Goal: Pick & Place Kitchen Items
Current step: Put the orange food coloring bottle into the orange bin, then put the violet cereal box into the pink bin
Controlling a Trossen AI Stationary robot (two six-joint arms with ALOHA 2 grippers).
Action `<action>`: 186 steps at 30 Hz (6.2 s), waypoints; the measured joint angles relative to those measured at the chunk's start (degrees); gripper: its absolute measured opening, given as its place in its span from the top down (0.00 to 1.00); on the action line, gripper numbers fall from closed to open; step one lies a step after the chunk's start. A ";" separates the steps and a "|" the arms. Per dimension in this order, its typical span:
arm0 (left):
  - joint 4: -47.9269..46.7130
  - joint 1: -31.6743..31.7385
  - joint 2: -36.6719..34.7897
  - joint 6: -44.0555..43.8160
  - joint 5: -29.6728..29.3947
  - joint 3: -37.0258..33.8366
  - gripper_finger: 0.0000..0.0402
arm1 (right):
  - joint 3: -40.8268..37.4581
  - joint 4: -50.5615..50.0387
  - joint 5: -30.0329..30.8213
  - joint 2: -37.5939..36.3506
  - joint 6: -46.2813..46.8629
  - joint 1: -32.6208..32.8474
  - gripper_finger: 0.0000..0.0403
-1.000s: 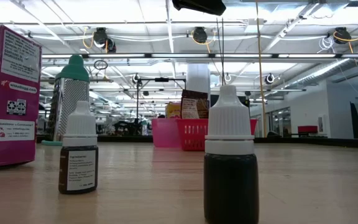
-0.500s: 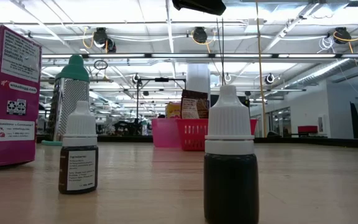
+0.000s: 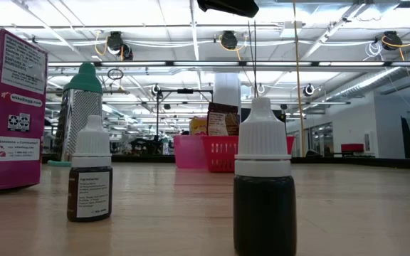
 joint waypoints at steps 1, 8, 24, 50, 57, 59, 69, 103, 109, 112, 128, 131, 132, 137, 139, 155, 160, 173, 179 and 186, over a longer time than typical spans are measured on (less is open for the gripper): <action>0.00 0.00 0.01 0.00 0.00 0.00 0.82 | 0.00 -0.02 0.12 0.00 -0.03 0.00 0.74; -0.16 0.02 0.00 -0.07 0.00 0.00 0.82 | 0.00 -0.02 1.47 0.00 -0.13 -0.02 0.67; -17.77 -1.08 0.00 -9.26 8.62 0.00 0.82 | 0.00 0.65 9.21 0.00 -10.78 -0.97 0.69; -32.43 -20.38 0.00 -36.69 6.83 0.00 0.82 | 0.00 7.85 12.05 0.00 -24.92 -5.03 0.69; -33.52 -23.77 0.00 -46.85 6.52 0.00 0.82 | 0.00 7.92 12.12 0.00 -27.91 -5.03 0.69; -34.79 -24.53 0.00 -49.40 6.51 0.00 0.82 | 0.00 7.94 12.14 0.00 -28.68 -5.03 0.69; -38.90 -26.16 0.00 -58.33 7.02 0.00 0.82 | 0.00 7.96 12.18 0.01 -31.13 -5.07 0.69; -49.94 -25.42 0.00 -48.89 1.97 -0.02 0.28 | 0.00 7.90 12.14 0.02 -31.13 -5.05 0.69; -49.34 -25.42 0.01 -48.87 2.35 -0.03 0.31 | 0.00 7.87 12.14 0.02 -31.13 -5.05 0.69; -48.49 -25.42 0.00 -49.12 2.45 -0.88 0.32 | 0.00 7.87 12.14 0.02 -31.13 -5.05 0.69; -44.59 -25.42 0.07 -50.36 5.53 -12.14 0.31 | 0.00 7.85 12.14 0.02 -31.25 -5.05 0.69; -44.60 -25.42 0.07 -50.42 5.53 -12.37 0.32 | 0.00 7.85 12.14 0.02 -31.35 -5.05 0.69; -44.53 -25.42 0.07 -50.41 5.53 -12.37 0.33 | 0.00 7.85 12.16 0.02 -31.35 -5.05 0.69; -44.48 -25.42 0.07 -50.12 5.55 -12.37 0.42 | 0.00 7.85 12.16 0.02 -31.35 -5.05 0.69; -44.48 -25.42 0.07 -49.76 5.62 -12.37 0.46 | 0.00 7.85 12.16 0.02 -31.35 -5.05 0.69; -44.59 -22.21 0.07 -47.74 6.82 -12.37 0.64 | -4.35 15.96 17.43 0.02 -32.46 -5.05 0.69; -45.57 -19.53 0.07 -43.19 6.80 -12.05 0.63 | -4.48 16.92 16.59 0.02 -32.59 -5.05 0.69; -51.86 -8.23 0.02 -28.30 -0.83 -1.63 0.63 | -4.50 16.90 16.45 0.02 -32.60 -5.05 0.69; -52.19 -1.93 0.00 -20.49 -2.14 1.49 0.63 | -4.50 16.88 16.45 0.02 -32.62 -5.05 0.69; -51.95 5.47 0.00 -12.04 -2.14 3.38 0.63 | -4.50 16.85 16.44 0.02 -32.62 -5.05 0.69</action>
